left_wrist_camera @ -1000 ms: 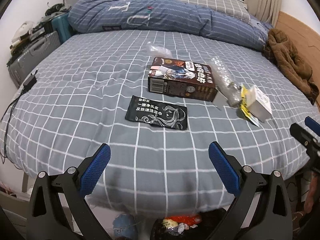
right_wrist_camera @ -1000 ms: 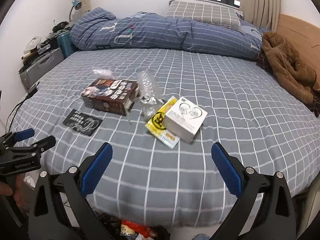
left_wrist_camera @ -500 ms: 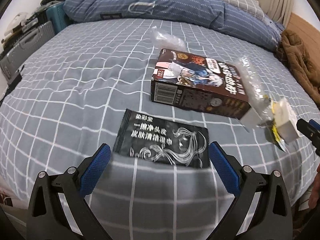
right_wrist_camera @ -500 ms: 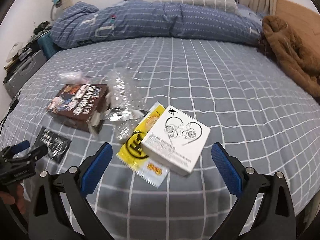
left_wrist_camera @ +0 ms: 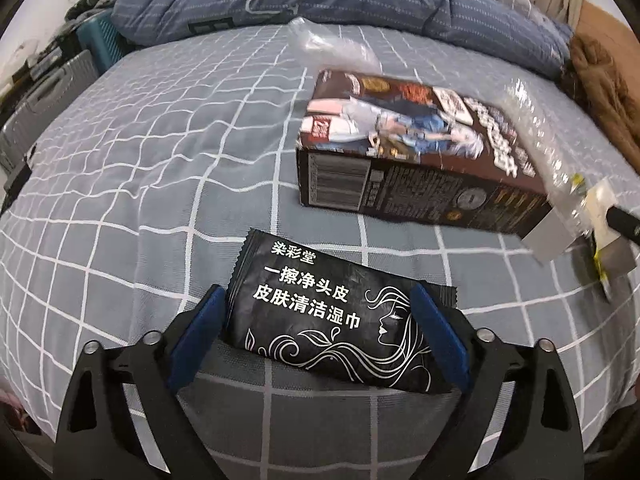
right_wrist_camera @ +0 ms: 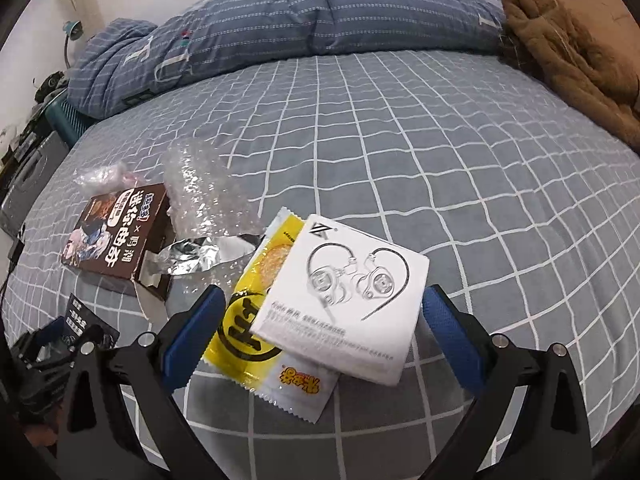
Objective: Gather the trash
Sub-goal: 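Grasp the black wet-wipe packet with the left tool while the right tool grasps the white earphone box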
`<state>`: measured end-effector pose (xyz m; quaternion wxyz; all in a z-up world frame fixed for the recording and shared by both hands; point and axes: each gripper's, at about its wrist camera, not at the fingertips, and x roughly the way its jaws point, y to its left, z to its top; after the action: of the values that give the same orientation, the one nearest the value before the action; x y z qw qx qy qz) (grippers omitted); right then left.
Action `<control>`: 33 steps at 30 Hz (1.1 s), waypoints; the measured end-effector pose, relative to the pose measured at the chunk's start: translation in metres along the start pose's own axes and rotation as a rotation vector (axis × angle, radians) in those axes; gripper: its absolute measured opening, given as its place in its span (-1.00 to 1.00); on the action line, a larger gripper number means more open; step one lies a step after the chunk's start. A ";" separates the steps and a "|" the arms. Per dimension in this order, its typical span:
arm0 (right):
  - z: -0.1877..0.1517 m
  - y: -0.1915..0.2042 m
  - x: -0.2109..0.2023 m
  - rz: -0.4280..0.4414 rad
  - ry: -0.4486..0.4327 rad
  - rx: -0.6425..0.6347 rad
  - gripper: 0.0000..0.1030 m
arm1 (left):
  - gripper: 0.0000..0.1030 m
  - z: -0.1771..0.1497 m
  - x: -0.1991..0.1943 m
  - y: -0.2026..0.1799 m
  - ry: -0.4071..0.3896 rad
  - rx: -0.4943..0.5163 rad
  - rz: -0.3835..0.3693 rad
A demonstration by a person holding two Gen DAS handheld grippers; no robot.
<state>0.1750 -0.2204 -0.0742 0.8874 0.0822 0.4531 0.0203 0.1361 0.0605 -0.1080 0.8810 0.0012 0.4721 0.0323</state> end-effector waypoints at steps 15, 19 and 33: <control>-0.006 -0.003 0.011 -0.016 0.014 -0.012 0.50 | 0.18 -0.004 0.004 -0.002 0.001 0.019 0.010; -0.006 -0.002 0.009 -0.017 0.010 -0.018 0.50 | -0.10 -0.002 0.000 0.003 -0.015 0.009 0.013; -0.004 0.002 -0.006 -0.016 -0.026 -0.040 0.50 | -0.74 0.008 -0.020 0.006 -0.046 -0.016 -0.022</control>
<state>0.1677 -0.2189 -0.0713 0.8949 0.0610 0.4415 0.0214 0.1309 0.0655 -0.0866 0.8918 -0.0102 0.4516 0.0262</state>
